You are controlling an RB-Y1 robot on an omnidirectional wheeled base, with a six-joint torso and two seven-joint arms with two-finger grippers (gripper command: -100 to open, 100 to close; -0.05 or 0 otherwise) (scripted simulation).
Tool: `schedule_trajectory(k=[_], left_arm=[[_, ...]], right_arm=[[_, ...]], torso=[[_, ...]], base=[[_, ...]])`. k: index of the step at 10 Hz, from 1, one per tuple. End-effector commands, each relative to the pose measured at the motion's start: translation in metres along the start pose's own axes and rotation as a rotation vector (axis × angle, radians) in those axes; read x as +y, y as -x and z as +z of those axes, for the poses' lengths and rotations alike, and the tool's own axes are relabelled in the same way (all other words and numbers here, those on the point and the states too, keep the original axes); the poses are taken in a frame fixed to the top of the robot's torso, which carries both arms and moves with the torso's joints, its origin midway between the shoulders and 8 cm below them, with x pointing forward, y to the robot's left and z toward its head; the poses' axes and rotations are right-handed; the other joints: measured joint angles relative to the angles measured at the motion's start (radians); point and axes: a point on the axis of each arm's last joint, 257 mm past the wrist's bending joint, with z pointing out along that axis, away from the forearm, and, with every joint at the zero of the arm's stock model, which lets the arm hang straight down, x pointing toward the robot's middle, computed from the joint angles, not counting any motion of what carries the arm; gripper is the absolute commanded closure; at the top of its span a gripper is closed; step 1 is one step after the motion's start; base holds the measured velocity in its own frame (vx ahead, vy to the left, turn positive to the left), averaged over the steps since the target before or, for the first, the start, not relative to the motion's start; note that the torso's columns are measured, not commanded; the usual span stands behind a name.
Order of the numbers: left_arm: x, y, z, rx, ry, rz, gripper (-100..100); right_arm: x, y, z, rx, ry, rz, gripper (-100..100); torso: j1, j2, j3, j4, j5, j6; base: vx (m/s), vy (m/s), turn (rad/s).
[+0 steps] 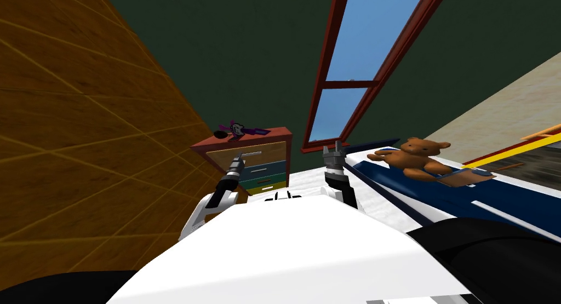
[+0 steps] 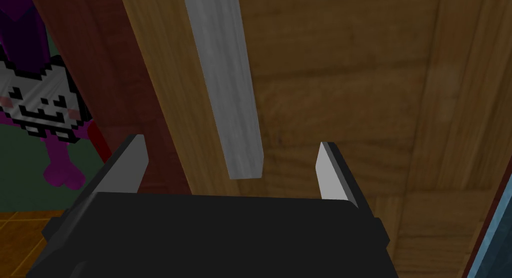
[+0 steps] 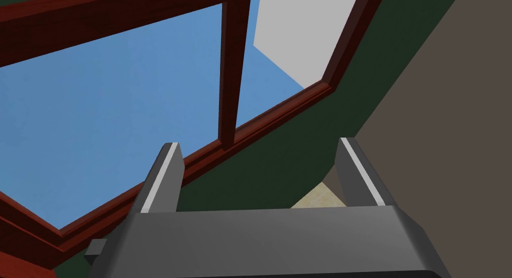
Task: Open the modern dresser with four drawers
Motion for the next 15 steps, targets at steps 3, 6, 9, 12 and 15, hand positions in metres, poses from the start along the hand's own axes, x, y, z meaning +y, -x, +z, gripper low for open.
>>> schedule_trajectory(k=[3, 6, 9, 12, 15], left_arm=[[0.001, 0.019, 0.023, -0.095, 0.007, 0.02, -100], [0.002, 0.03, 0.039, -0.159, 0.022, 0.025, -100], [0.005, 0.038, 0.054, -0.215, 0.044, 0.021, -100], [0.002, 0.03, 0.039, -0.159, 0.022, 0.025, 100], [0.001, 0.019, 0.023, -0.095, 0.007, 0.02, 100]], right_arm=[[0.0, 0.0, 0.0, 0.0, 0.0, 0.0, 0], [0.0, 0.0, 0.0, 0.0, 0.0, 0.0, 0], [0.0, 0.0, 0.0, 0.0, 0.0, 0.0, 0], [0.0, 0.0, 0.0, 0.0, 0.0, -0.001, 0], [0.0, 0.0, 0.0, 0.0, 0.0, 0.0, 0]], torso=[[0.0, 0.001, 0.001, 0.0, 0.0, 0.0], [-0.001, -0.001, 0.0, 0.0, 0.0, 0.0], [-0.002, 0.0, 0.0, 0.0, -0.001, 0.0], [-0.003, -0.008, -0.005, -0.002, -0.001, -0.002], [-0.002, -0.002, -0.002, 0.003, -0.003, 0.002]], base=[[-0.077, 0.064, -0.186], [-0.093, 0.064, -0.233], [-0.105, 0.048, -0.211], [0.048, -0.024, 0.208], [0.11, -0.069, 0.215]])
